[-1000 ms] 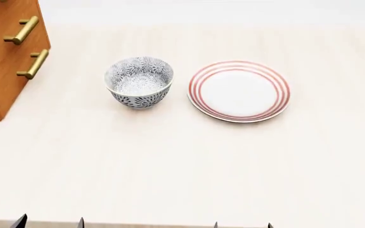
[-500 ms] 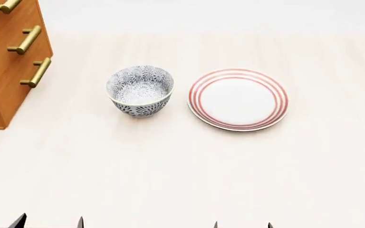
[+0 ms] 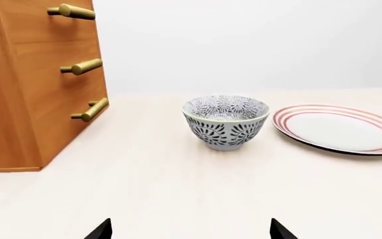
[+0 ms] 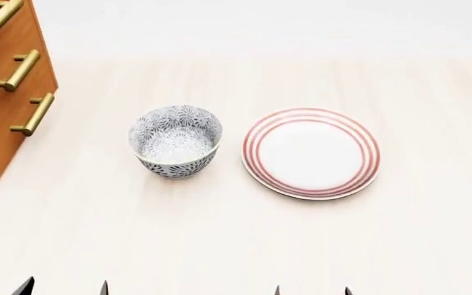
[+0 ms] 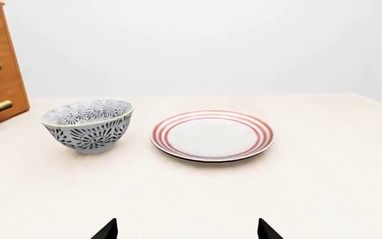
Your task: Open the top drawer of the cabinet.
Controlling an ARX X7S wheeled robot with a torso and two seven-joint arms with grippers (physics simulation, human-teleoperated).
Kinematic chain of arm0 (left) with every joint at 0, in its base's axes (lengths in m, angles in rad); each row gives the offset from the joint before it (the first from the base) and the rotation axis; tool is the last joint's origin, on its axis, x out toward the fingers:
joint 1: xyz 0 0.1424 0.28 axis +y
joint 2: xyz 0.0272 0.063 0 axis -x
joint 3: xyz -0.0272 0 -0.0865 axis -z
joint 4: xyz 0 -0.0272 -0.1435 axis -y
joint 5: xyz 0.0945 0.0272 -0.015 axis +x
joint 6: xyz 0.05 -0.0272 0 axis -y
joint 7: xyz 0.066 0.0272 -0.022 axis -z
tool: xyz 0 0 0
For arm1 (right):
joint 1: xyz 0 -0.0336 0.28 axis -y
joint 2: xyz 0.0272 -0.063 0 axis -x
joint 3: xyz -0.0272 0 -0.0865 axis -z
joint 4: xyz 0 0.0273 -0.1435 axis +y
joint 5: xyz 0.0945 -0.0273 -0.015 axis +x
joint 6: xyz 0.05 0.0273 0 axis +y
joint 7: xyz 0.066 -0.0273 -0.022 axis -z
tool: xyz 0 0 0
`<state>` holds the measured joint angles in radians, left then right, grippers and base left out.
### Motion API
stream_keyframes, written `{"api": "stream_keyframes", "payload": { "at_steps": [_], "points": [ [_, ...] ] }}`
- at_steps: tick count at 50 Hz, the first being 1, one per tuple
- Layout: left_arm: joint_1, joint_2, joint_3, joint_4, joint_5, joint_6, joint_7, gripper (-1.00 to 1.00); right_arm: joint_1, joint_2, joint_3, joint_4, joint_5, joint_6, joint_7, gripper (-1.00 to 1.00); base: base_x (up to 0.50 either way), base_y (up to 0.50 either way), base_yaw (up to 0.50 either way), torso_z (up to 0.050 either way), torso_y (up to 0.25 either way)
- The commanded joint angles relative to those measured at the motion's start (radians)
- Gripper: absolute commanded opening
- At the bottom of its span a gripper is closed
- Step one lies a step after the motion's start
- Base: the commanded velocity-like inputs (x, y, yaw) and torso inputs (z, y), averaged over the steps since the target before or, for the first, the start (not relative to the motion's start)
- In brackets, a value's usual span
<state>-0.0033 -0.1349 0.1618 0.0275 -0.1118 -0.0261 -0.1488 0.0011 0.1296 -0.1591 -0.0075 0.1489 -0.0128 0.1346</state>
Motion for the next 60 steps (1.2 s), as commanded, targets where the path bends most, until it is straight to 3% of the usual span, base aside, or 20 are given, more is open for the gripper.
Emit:
{"api": "stream_keyframes", "payload": {
  "at_steps": [1, 52, 60],
  "points": [
    [-0.002, 0.01, -0.013, -0.001, 0.005, 0.003, 0.008, 1.0, -0.002, -0.008, 0.009, -0.006, -0.002, -0.01, -0.016, 1.0, 0.5, 0.0, 0.0, 0.0, 0.0],
    [-0.011, -0.022, 0.028, -0.007, -0.024, 0.009, -0.028, 1.0, 0.003, 0.024, -0.026, -0.006, 0.05, -0.05, 0.005, 1.0, 0.5, 0.0, 0.0, 0.0, 0.0],
    [-0.013, -0.027, 0.032, -0.004, -0.029, 0.008, -0.034, 1.0, 0.003, 0.028, -0.033, -0.014, 0.049, -0.061, 0.01, 1.0, 0.05, 0.0, 0.0, 0.0, 0.0]
  ]
}}
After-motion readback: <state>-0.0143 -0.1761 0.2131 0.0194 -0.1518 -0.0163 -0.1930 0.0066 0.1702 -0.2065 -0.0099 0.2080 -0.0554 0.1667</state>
